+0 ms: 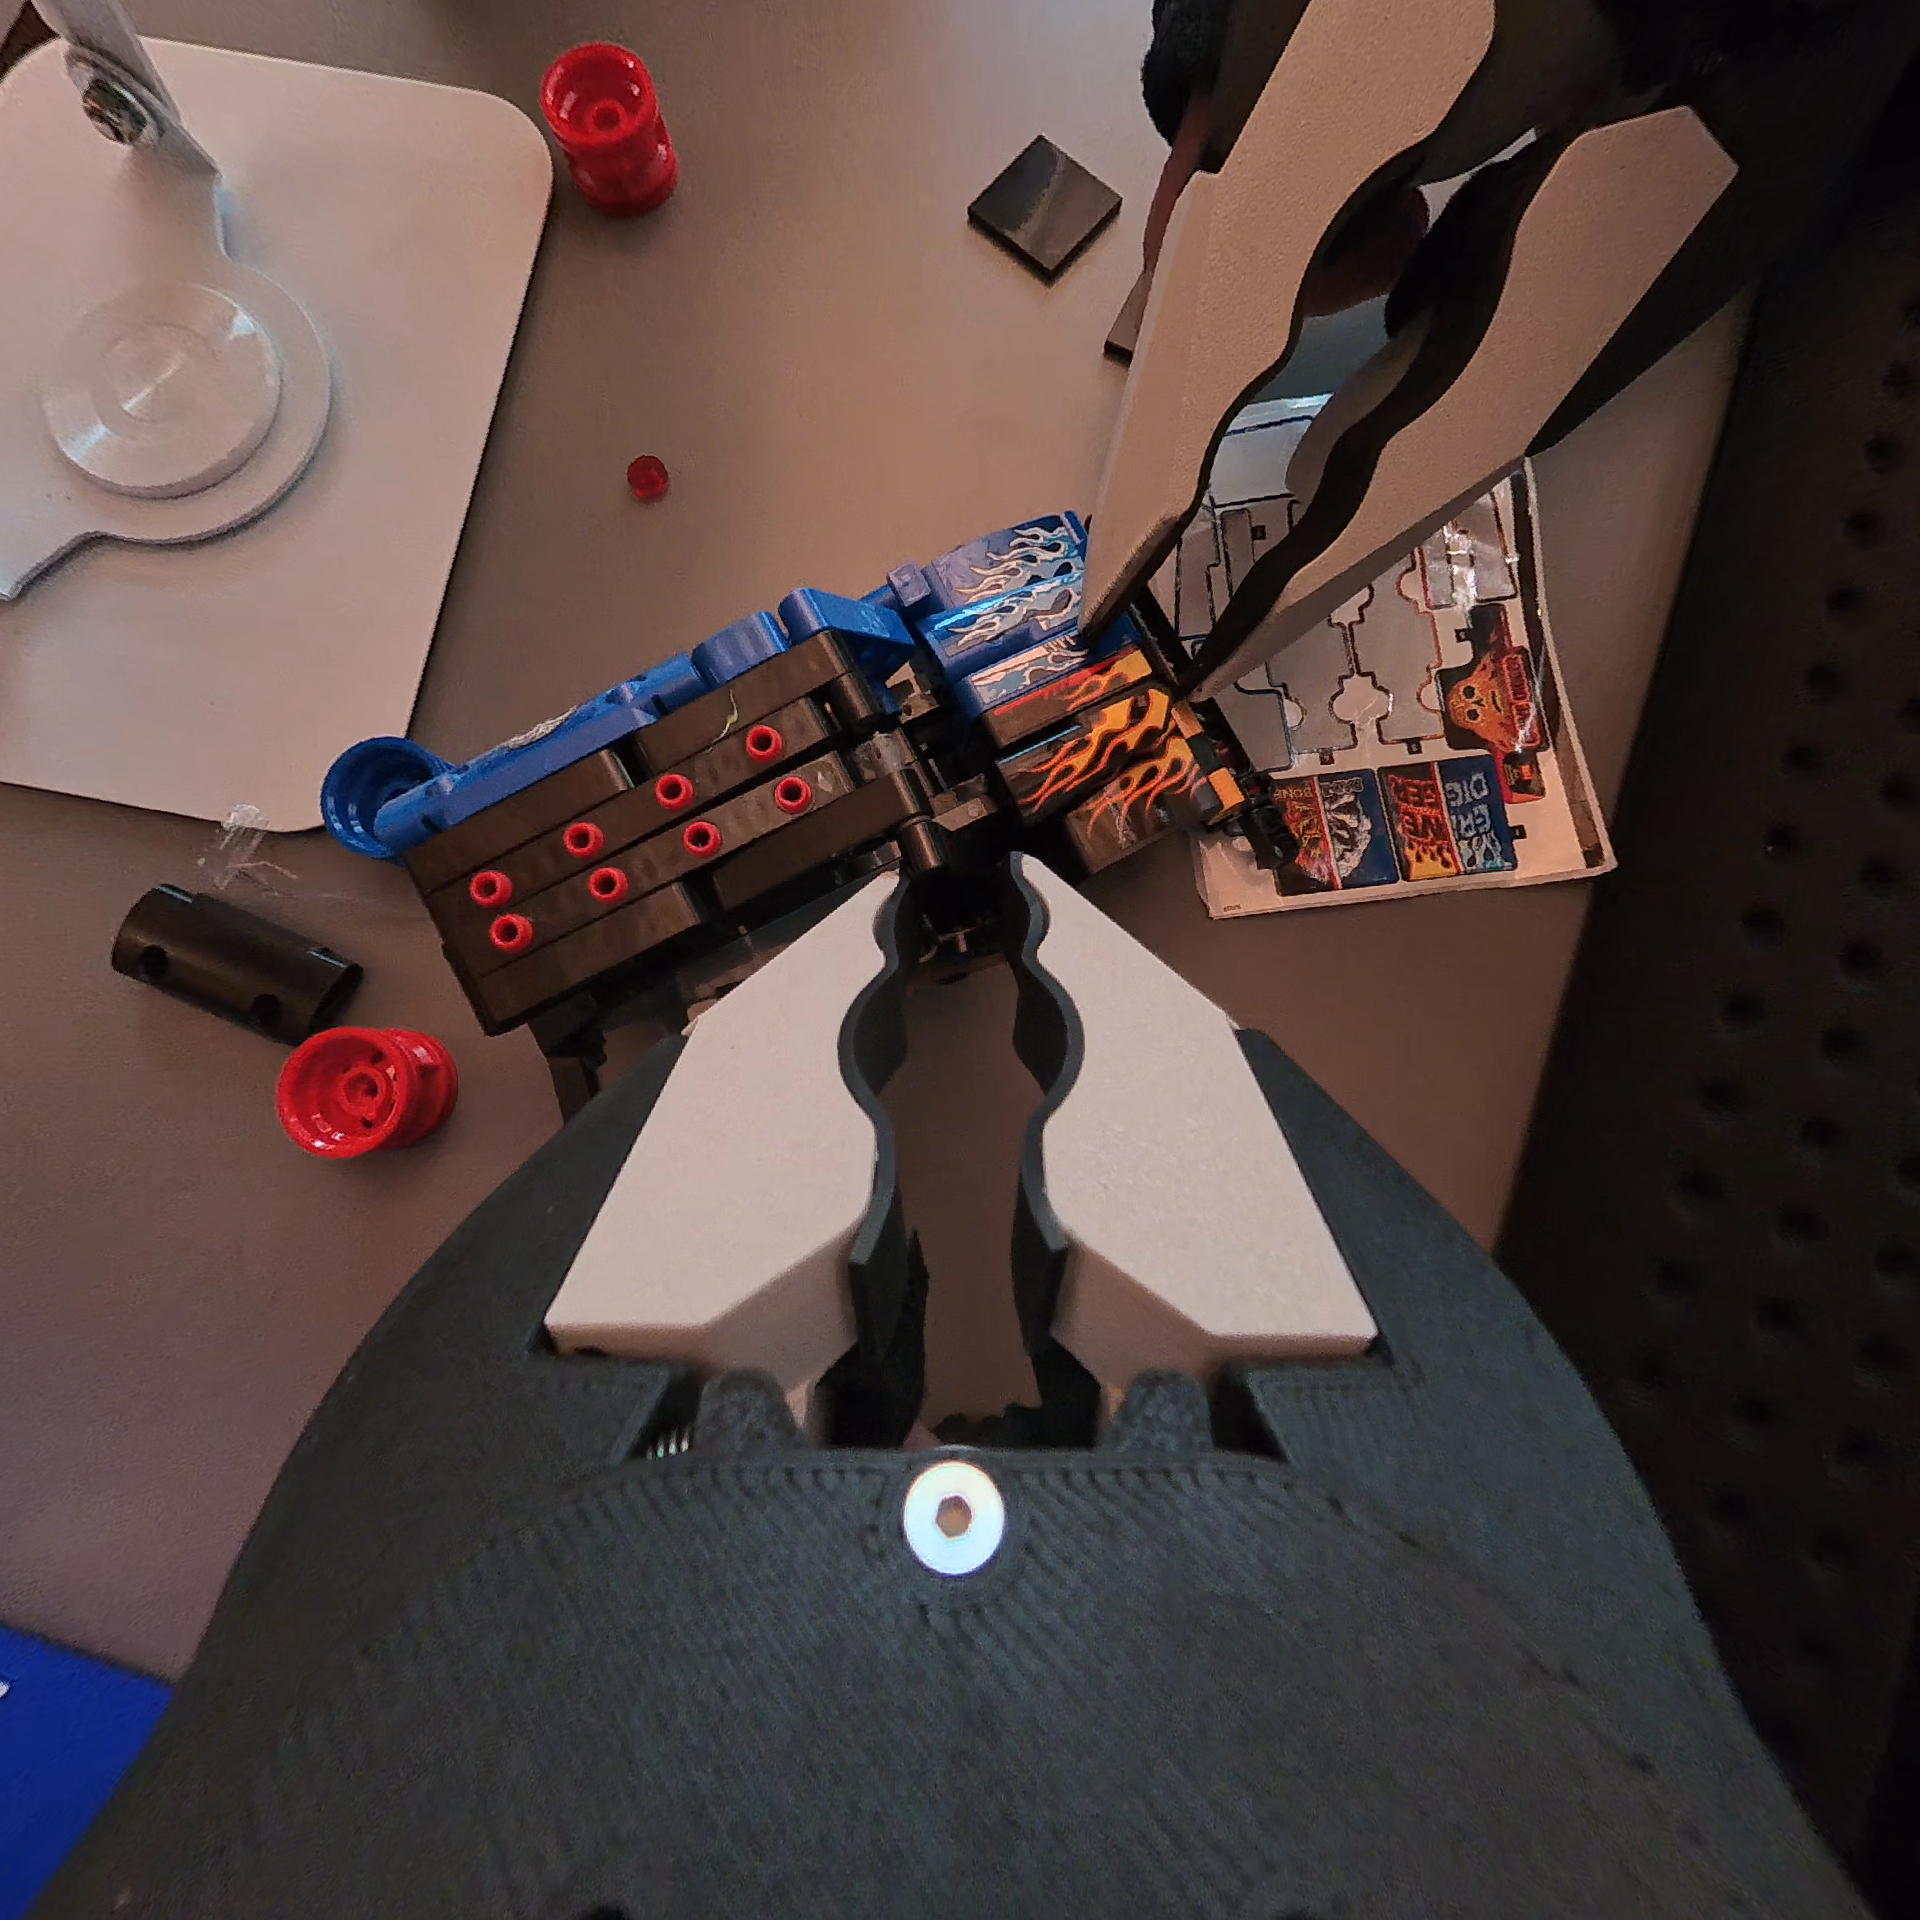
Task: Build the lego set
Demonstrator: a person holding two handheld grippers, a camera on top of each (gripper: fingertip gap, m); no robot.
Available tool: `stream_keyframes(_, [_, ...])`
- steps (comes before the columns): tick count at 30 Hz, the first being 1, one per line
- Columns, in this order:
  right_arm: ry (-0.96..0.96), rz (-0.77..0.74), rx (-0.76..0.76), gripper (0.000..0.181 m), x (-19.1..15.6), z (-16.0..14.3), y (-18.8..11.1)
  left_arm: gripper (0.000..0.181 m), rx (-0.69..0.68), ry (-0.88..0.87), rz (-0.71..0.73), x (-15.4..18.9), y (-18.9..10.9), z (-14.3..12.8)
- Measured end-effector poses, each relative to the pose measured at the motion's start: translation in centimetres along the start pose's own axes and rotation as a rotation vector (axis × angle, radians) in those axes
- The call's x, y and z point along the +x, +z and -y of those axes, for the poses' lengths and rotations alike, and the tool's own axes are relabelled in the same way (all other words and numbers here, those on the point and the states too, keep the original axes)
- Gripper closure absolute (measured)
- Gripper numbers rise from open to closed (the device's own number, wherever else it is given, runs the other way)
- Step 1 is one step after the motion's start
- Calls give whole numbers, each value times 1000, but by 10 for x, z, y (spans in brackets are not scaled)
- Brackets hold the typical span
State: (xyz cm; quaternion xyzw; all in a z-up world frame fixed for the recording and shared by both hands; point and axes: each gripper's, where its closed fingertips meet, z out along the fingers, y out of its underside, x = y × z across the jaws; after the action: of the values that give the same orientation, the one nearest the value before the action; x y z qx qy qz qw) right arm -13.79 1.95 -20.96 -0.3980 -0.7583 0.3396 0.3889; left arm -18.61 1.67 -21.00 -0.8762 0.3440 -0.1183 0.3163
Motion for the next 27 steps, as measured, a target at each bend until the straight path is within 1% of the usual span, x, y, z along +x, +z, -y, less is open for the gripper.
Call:
stream_keyframes(7, [3, 2, 6, 162, 0, 0, 0, 166, 44, -31, 56, 1, 1, 1])
stream_keyframes(14, [3, 6, 12, 162, 0, 0, 0, 166, 126, -106, 96, 1, 3, 5])
stream_keyframes(19, [-2, 5, 10, 162, 0, -1, -2, 166, 137, -124, 85, 3, 2, 5])
stream_keyframes(22, [-4, 3, 9, 161, 1, -2, -3, 165, 182, -173, 43, 5, 1, 7])
stream_keyframes(27, [-15, -11, -7, 162, 4, -4, -5, 164, 205, -214, 80, 6, 4, 11])
